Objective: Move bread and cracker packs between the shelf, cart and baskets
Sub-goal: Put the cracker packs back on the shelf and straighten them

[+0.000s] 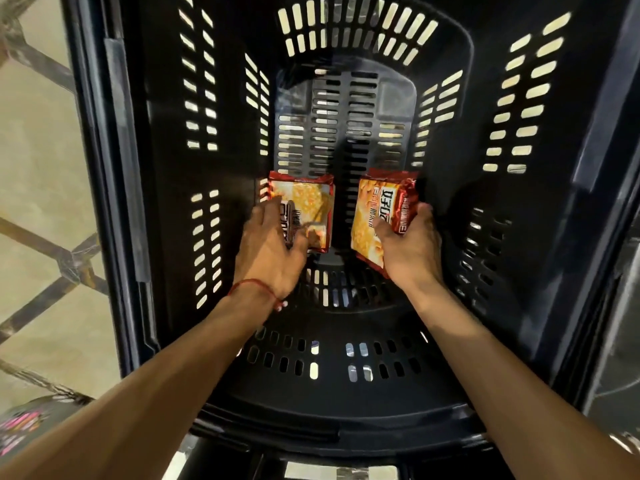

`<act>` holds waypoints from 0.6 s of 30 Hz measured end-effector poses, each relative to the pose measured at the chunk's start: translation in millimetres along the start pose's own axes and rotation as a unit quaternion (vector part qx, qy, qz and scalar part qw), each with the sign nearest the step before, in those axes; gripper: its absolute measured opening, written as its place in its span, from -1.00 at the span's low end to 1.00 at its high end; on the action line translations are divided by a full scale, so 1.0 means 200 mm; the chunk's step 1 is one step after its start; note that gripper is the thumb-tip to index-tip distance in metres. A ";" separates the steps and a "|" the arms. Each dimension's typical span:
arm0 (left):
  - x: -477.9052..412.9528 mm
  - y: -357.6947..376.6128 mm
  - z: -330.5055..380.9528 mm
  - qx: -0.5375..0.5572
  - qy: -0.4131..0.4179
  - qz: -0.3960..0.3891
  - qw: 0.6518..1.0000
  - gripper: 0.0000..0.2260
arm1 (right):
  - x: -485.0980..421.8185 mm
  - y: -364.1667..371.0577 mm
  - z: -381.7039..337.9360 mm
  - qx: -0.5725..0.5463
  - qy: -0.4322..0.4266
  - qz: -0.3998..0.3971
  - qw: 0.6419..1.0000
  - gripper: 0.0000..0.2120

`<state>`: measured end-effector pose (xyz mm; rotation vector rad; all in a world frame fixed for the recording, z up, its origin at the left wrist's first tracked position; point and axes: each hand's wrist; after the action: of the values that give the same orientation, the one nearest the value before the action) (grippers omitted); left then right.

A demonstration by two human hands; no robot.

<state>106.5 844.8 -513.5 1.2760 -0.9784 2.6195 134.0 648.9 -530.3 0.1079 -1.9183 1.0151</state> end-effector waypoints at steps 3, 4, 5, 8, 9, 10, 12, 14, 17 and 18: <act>-0.12 0.12 -0.06 0.068 -0.065 -0.001 0.996 -0.28 | 0.00 -0.02 0.01 0.028 -0.015 -0.012 0.999 -0.48; -0.15 0.16 -0.07 0.084 -0.077 -0.004 0.994 -0.23 | 0.00 -0.02 0.01 0.027 -0.017 -0.010 0.999 -0.49; -0.18 0.20 -0.08 0.096 -0.084 -0.004 0.992 -0.19 | 0.00 -0.01 0.02 0.026 -0.017 -0.005 0.999 -0.48; -0.22 0.29 -0.10 0.116 -0.120 0.027 0.986 -0.15 | -0.01 0.00 0.03 0.031 0.000 -0.005 0.999 -0.37; -0.24 0.32 -0.13 0.131 -0.139 0.028 0.981 -0.15 | -0.01 0.01 0.03 0.032 0.004 -0.009 0.999 -0.36; -0.25 0.35 -0.15 0.157 -0.173 0.015 0.972 -0.10 | -0.01 0.01 0.02 0.032 0.007 -0.010 0.999 -0.36; -0.31 0.44 -0.28 0.193 -0.215 -0.011 0.957 0.06 | -0.02 0.01 0.02 0.042 0.015 -0.005 0.999 -0.37; -0.37 0.55 -0.40 0.229 -0.223 0.003 0.948 0.10 | -0.01 0.01 0.03 0.056 0.018 0.001 0.998 -0.38; -0.30 0.46 -0.15 0.244 -0.176 0.060 0.952 -0.21 | -0.01 0.02 0.04 0.078 0.017 0.010 0.997 -0.42; -0.29 0.44 -0.10 0.257 -0.171 0.066 0.949 -0.35 | -0.01 0.02 0.04 0.085 0.018 0.008 0.996 -0.42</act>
<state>103.0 798.9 -610.4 1.8837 -0.4168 2.9359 127.4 645.5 -535.8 0.1704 -1.8011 1.1817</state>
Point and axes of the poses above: each hand's wrist, its own x-axis away from the middle knuckle, its own y-axis out of the palm, z = x × y, and after that the axes turned 14 degrees about x, right-handed
